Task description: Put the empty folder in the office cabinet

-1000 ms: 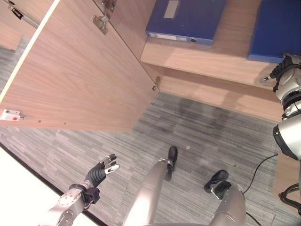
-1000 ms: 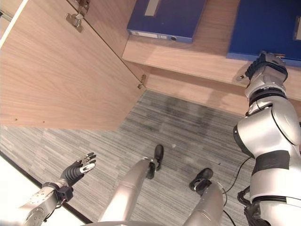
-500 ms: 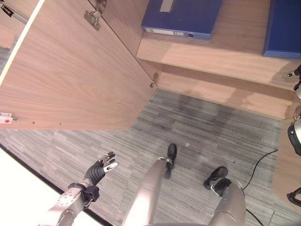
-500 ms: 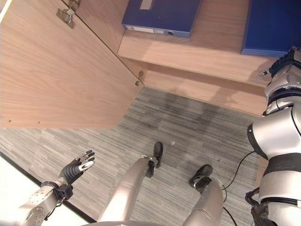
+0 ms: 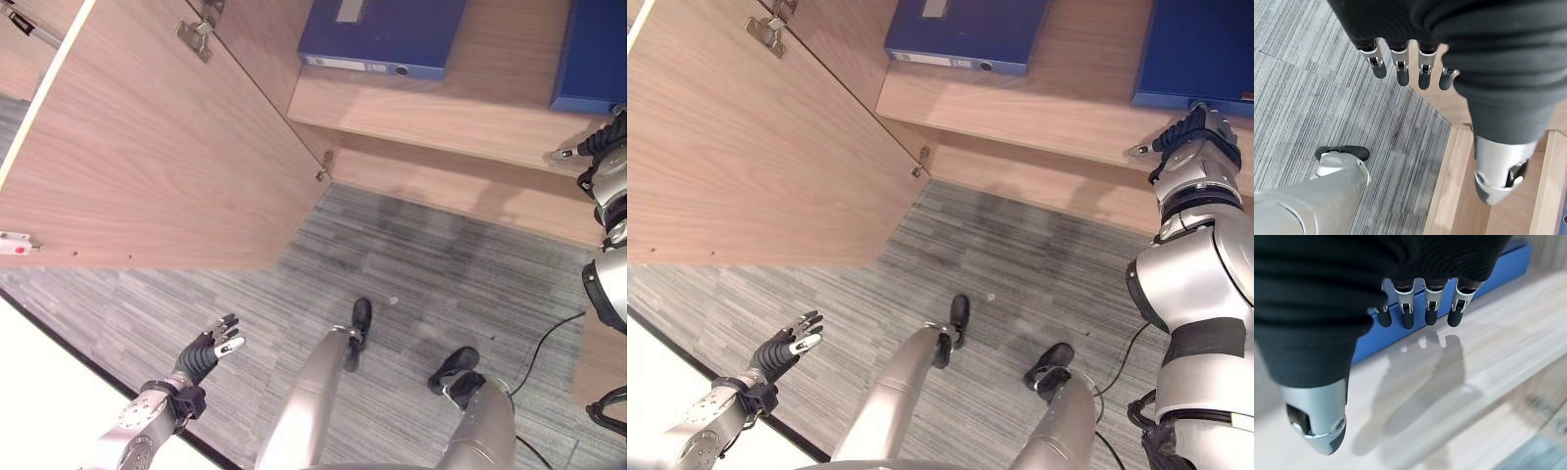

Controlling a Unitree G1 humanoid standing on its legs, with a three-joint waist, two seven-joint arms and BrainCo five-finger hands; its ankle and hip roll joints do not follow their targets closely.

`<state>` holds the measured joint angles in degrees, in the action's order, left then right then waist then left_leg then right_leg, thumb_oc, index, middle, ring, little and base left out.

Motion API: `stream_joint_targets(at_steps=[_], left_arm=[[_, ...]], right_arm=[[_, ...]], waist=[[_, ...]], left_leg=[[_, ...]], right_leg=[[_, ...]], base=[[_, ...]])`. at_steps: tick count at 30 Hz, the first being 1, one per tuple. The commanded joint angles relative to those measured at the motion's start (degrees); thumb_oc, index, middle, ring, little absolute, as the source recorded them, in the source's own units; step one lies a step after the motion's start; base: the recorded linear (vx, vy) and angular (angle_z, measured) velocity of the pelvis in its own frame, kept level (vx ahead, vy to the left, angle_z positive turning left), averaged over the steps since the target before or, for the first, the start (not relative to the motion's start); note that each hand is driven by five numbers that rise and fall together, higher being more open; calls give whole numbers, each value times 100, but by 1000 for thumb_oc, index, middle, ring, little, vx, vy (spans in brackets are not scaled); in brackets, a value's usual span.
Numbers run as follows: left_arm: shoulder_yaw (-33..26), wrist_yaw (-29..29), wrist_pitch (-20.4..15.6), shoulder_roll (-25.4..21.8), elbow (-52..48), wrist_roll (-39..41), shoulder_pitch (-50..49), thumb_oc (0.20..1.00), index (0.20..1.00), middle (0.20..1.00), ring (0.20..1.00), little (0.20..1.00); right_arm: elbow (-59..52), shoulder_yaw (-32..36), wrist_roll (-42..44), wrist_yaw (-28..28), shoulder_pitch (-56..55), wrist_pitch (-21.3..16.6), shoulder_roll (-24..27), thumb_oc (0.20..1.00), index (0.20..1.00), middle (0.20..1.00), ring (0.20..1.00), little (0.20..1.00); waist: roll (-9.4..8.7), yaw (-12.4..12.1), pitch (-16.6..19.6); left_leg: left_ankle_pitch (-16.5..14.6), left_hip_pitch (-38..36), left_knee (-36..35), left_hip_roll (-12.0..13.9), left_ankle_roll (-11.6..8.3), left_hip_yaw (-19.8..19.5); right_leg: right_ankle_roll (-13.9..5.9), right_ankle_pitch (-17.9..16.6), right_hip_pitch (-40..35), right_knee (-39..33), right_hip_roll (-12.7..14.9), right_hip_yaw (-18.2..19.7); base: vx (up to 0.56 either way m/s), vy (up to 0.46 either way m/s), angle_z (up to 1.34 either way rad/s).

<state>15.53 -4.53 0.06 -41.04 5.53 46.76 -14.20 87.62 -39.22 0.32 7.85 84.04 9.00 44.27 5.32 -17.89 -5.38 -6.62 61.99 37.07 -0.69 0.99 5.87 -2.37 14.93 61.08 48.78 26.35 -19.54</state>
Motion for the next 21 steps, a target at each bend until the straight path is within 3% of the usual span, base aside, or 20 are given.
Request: stream_joint_targets(at_steps=[1,8,21], left_arm=[[-267,161,-180,-291,59,-30,-392,1000,1000,1000,1000,1000],[-248,282,-165,-372,103,32,-462,1000,1000,1000,1000,1000],[-238,291,-152,-499,123,49,-579,1000,1000,1000,1000,1000]], right_arm=[[-369,-402,651,349,768,-228,-19,1000,1000,1000,1000,1000],[-498,-461,1292,530,1193,-330,-395,1000,1000,1000,1000,1000],[-228,-821,1037,541,1461,-234,-230,1000,1000,1000,1000,1000]], waist=[[114,-95,-19],[21,11,0],[-20,70,-11]], left_leg=[[-218,244,-301,291,-25,-85],[-238,186,-338,327,-35,-47],[-211,183,-381,336,-52,-58]], right_leg=[[-390,-353,58,-529,-155,178],[-361,-357,22,-580,-202,183],[-330,-353,-13,-620,-233,166]], base=[[0,0,0],[0,0,0],[0,0,0]])
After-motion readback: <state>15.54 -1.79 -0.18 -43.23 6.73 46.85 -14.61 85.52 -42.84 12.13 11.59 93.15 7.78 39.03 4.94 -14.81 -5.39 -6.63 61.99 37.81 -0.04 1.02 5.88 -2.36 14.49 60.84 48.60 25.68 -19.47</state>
